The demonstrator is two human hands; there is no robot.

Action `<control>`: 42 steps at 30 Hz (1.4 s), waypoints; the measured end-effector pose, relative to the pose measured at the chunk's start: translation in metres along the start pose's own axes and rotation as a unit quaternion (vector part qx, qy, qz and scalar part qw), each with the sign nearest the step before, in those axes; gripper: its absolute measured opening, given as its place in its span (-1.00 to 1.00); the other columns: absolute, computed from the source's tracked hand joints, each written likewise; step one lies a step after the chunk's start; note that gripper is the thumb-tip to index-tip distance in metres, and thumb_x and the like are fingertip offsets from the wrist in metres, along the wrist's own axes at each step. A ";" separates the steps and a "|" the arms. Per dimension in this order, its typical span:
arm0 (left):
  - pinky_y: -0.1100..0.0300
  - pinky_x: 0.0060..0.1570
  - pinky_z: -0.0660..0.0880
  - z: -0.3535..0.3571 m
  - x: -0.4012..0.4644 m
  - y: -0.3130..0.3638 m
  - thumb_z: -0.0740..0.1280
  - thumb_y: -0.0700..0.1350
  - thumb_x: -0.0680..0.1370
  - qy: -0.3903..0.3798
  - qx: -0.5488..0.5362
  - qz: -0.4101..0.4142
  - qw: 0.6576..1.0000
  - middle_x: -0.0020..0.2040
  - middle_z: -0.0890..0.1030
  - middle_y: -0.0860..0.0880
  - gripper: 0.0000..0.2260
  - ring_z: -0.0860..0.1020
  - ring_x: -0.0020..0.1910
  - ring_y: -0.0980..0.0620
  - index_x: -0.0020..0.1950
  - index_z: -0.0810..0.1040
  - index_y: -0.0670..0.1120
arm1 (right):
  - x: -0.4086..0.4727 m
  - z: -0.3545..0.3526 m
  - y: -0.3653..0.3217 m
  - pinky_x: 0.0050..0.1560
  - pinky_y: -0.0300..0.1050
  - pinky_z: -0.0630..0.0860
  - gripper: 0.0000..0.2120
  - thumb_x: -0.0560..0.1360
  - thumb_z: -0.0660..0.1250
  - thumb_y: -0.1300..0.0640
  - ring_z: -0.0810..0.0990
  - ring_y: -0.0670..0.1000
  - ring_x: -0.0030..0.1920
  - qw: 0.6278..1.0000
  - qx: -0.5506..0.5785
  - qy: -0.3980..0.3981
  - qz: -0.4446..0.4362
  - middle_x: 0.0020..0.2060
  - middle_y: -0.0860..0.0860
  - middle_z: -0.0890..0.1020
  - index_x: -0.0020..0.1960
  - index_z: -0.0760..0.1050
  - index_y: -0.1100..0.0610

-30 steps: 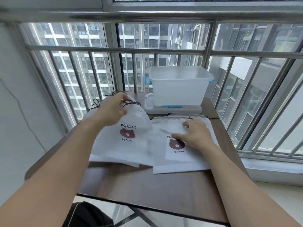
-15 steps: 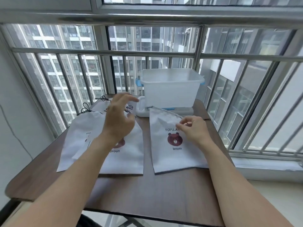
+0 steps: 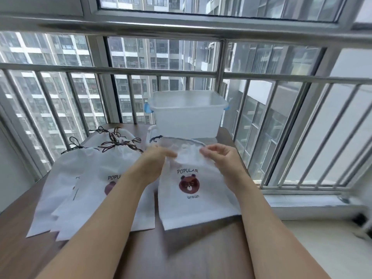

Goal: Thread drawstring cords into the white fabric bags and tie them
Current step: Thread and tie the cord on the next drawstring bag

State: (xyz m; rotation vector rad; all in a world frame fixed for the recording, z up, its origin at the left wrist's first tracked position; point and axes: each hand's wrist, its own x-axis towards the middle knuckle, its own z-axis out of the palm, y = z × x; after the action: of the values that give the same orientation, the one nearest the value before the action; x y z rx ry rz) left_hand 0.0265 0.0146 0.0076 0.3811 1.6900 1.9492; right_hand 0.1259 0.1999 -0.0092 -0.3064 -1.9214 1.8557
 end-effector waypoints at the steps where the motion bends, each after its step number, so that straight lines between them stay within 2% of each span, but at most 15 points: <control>1: -0.01 -0.07 0.64 -0.002 0.000 -0.002 0.27 -0.43 0.51 -0.002 -0.027 0.006 1.000 0.06 0.69 -0.15 -0.74 0.70 -0.07 -0.10 0.13 0.61 -0.25 | 0.003 0.000 0.000 -0.19 -0.23 0.45 -0.83 0.44 0.56 0.07 0.56 -0.05 -0.22 0.997 0.035 0.061 0.008 -0.23 0.03 0.63 -0.17 0.61 0.13; 4: -0.08 0.08 0.61 -0.005 -0.007 -0.002 0.26 -0.45 0.52 -0.040 -0.052 0.040 0.997 0.15 0.67 -0.20 -0.67 0.67 0.09 -0.15 0.24 0.59 -0.25 | 0.004 -0.006 -0.006 -0.41 -0.22 0.49 -0.66 0.46 0.50 -0.13 0.55 0.00 -0.32 0.981 0.118 0.127 0.089 -0.24 0.09 0.58 -0.15 0.54 0.14; 6: 0.08 -0.17 0.65 -0.003 -0.013 -0.001 0.27 -0.46 0.53 -0.045 -0.036 0.056 0.997 0.01 0.72 -0.16 -0.75 0.71 -0.08 -0.07 0.07 0.67 -0.24 | 0.000 -0.011 -0.007 -0.22 -0.18 0.59 -0.55 0.47 0.40 -0.29 0.65 0.01 -0.24 0.981 0.130 -0.004 0.145 -0.09 0.11 0.68 -0.06 0.62 0.12; 8: 0.20 -0.38 0.59 0.000 -0.018 -0.002 0.27 -0.48 0.53 -0.040 -0.006 0.058 0.997 -0.16 0.73 -0.09 -0.69 0.70 -0.24 0.01 -0.24 0.70 -0.18 | -0.004 -0.008 -0.008 0.02 -0.33 0.56 -0.66 0.56 0.30 -0.27 0.65 -0.20 -0.09 0.980 0.096 -0.080 0.153 0.11 -0.08 0.66 0.15 0.60 -0.05; 10: 0.18 -0.32 0.60 0.002 -0.020 -0.004 0.30 -0.44 0.54 -0.071 0.015 0.050 0.996 -0.04 0.72 -0.15 -0.75 0.70 -0.14 -0.04 -0.09 0.71 -0.17 | -0.002 -0.004 -0.007 -0.18 -0.46 0.53 -0.81 0.61 0.30 -0.13 0.62 -0.29 -0.22 0.983 0.080 -0.075 0.145 -0.08 -0.13 0.64 0.08 0.56 -0.04; 12: 0.17 -0.25 0.62 0.004 -0.020 -0.006 0.33 -0.30 0.58 -0.079 0.010 0.047 0.996 0.04 0.70 -0.17 -0.82 0.70 -0.09 -0.05 0.13 0.65 -0.18 | 0.001 -0.002 0.000 -0.34 -0.40 0.46 -0.81 0.61 0.34 -0.06 0.59 -0.10 -0.27 0.990 0.042 -0.052 0.122 -0.21 -0.04 0.60 -0.03 0.57 0.06; 16: 0.22 -0.05 0.60 0.010 -0.013 -0.012 0.26 0.04 0.64 0.039 -0.020 0.077 0.996 0.08 0.71 -0.02 -0.72 0.68 0.03 0.06 0.21 0.64 -0.07 | 0.009 0.003 0.014 -0.07 -0.09 0.53 -0.67 0.60 0.38 0.03 0.62 0.13 -0.11 0.991 0.055 -0.020 0.124 -0.02 0.19 0.66 0.14 0.61 0.31; 20: 0.31 -0.15 0.56 0.007 -0.007 -0.012 0.14 0.04 0.69 0.130 -0.026 0.118 0.984 -0.03 0.73 0.00 -0.67 0.68 -0.10 0.11 0.14 0.67 -0.07 | 0.012 0.007 0.010 0.17 -0.11 0.57 -0.68 0.62 0.32 -0.10 0.70 0.02 0.09 0.993 0.057 0.008 0.104 0.07 0.05 0.73 0.13 0.68 0.11; 23: 0.22 0.04 0.55 0.005 -0.007 -0.010 0.15 0.03 0.70 0.146 -0.044 0.117 0.981 0.03 0.71 -0.05 -0.67 0.65 0.01 0.01 0.07 0.69 -0.06 | 0.012 0.007 0.007 -0.03 -0.33 0.57 -0.72 0.68 0.20 -0.04 0.70 -0.08 0.08 0.991 0.096 0.018 0.096 0.04 -0.07 0.72 0.11 0.66 0.03; 26: 0.31 0.01 0.55 0.002 -0.006 -0.010 0.16 -0.02 0.70 0.152 -0.079 0.114 0.979 0.01 0.73 -0.02 -0.69 0.66 0.00 0.05 0.09 0.65 -0.13 | 0.008 0.009 0.007 0.22 -0.05 0.59 -0.70 0.65 0.24 -0.04 0.67 0.08 0.20 0.983 0.155 0.014 0.101 0.14 0.05 0.71 0.16 0.68 0.08; 28: 0.23 0.09 0.55 0.000 -0.007 -0.008 0.16 -0.04 0.70 0.154 -0.121 0.110 0.974 0.01 0.73 -0.04 -0.72 0.67 0.06 0.01 0.09 0.62 -0.15 | 0.007 0.008 0.005 0.14 0.04 0.62 -0.71 0.65 0.23 -0.04 0.71 0.11 0.06 0.966 0.226 0.013 0.122 0.04 0.07 0.73 0.10 0.67 0.08; 31: 0.29 -0.07 0.58 -0.001 -0.008 -0.004 0.18 -0.06 0.70 0.161 -0.144 0.112 0.970 -0.04 0.74 -0.03 -0.74 0.69 -0.05 0.06 0.12 0.60 -0.17 | 0.008 0.003 0.001 -0.12 -0.04 0.64 -0.72 0.69 0.17 0.01 0.72 0.06 -0.19 0.945 0.302 0.010 0.125 -0.16 0.05 0.71 -0.03 0.61 0.06; 33: 0.30 -0.12 0.58 0.000 -0.009 -0.003 0.18 -0.05 0.69 0.163 -0.135 0.120 0.970 -0.09 0.74 -0.01 -0.73 0.69 -0.10 0.09 0.12 0.60 -0.18 | 0.007 0.003 -0.001 -0.08 -0.01 0.64 -0.74 0.67 0.20 0.01 0.71 0.07 -0.17 0.941 0.316 0.015 0.118 -0.15 0.04 0.70 -0.05 0.61 0.06; 36: 0.17 0.10 0.57 0.003 -0.008 -0.005 0.19 -0.03 0.69 0.164 -0.099 0.126 0.973 -0.04 0.73 -0.07 -0.71 0.66 0.03 -0.02 0.17 0.59 -0.20 | 0.007 0.004 0.002 0.04 0.08 0.59 -0.73 0.65 0.24 -0.07 0.68 0.12 -0.07 0.943 0.307 0.020 0.123 -0.07 0.06 0.69 -0.03 0.64 0.05; 42: 0.19 0.24 0.46 0.001 -0.011 -0.004 0.20 -0.07 0.67 0.198 -0.110 0.128 0.966 -0.08 0.74 -0.03 -0.75 0.63 0.09 0.04 0.13 0.62 -0.16 | 0.013 -0.001 0.005 0.07 -0.02 0.55 -0.74 0.64 0.27 0.09 0.66 0.01 -0.22 0.895 0.423 0.057 0.132 -0.28 0.01 0.65 -0.20 0.56 0.10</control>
State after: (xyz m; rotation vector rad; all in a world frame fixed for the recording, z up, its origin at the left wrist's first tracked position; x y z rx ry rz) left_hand 0.0375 0.0097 0.0053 0.1352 1.6965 2.5100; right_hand 0.1145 0.2075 -0.0117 -0.3761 -0.8720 2.5724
